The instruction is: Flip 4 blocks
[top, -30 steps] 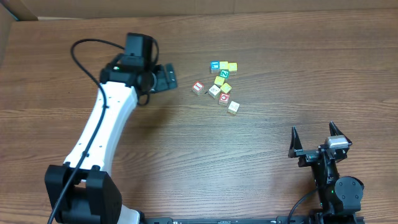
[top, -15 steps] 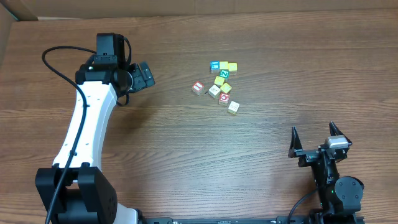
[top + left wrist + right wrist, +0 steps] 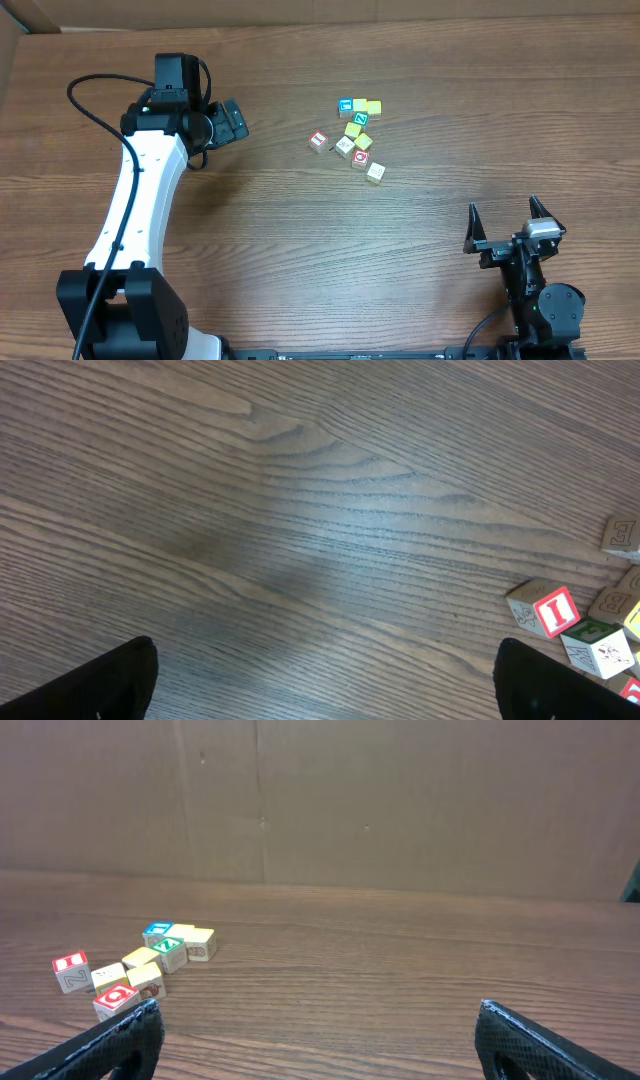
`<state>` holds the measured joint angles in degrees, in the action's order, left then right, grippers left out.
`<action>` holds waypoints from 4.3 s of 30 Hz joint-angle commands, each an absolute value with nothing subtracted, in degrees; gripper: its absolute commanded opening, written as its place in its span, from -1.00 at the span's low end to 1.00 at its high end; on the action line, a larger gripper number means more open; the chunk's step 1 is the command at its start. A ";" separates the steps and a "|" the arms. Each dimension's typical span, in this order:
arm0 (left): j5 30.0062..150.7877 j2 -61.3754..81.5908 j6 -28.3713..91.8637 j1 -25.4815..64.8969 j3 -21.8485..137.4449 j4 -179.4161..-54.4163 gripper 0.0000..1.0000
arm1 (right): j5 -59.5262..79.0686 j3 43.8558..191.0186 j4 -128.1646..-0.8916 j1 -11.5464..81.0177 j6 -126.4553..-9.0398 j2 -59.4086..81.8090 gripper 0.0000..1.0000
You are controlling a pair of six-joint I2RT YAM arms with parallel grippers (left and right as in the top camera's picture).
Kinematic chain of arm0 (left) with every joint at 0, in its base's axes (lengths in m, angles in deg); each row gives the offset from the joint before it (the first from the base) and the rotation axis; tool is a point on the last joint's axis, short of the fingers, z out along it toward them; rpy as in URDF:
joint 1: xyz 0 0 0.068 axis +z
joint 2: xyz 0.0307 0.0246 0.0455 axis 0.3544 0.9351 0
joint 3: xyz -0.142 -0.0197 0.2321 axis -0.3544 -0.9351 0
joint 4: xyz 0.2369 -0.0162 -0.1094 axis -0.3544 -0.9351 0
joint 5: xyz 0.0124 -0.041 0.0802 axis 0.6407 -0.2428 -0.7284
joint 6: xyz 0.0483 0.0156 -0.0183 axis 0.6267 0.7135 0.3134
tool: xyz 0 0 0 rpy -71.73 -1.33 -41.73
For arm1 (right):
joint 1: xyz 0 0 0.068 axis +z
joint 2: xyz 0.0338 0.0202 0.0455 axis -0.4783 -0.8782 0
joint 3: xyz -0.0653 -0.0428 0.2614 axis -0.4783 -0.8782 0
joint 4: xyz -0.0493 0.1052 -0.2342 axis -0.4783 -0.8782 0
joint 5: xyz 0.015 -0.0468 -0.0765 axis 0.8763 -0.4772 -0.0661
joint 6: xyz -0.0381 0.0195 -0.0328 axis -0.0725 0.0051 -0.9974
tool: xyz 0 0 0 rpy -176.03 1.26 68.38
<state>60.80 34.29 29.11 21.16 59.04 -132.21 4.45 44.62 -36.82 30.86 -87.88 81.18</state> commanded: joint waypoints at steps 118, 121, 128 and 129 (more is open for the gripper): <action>61.09 34.58 28.57 21.12 60.27 -132.16 1.00 | 6.26 124.88 -75.14 52.54 -51.38 -35.28 0.03; 61.09 34.58 28.57 21.12 60.25 -132.16 1.00 | 6.26 124.88 -78.16 52.54 -51.38 -35.28 0.03; 61.09 34.58 28.57 21.12 60.25 -132.16 1.00 | 9.50 124.90 -79.23 52.54 -51.33 -35.28 0.01; 61.09 34.58 28.57 21.12 60.27 -132.16 1.00 | 9.43 124.90 -79.34 52.54 -51.38 -35.28 0.01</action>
<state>61.00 34.29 29.11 21.16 59.09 -132.23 8.01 123.92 -79.34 52.30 -51.77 -34.80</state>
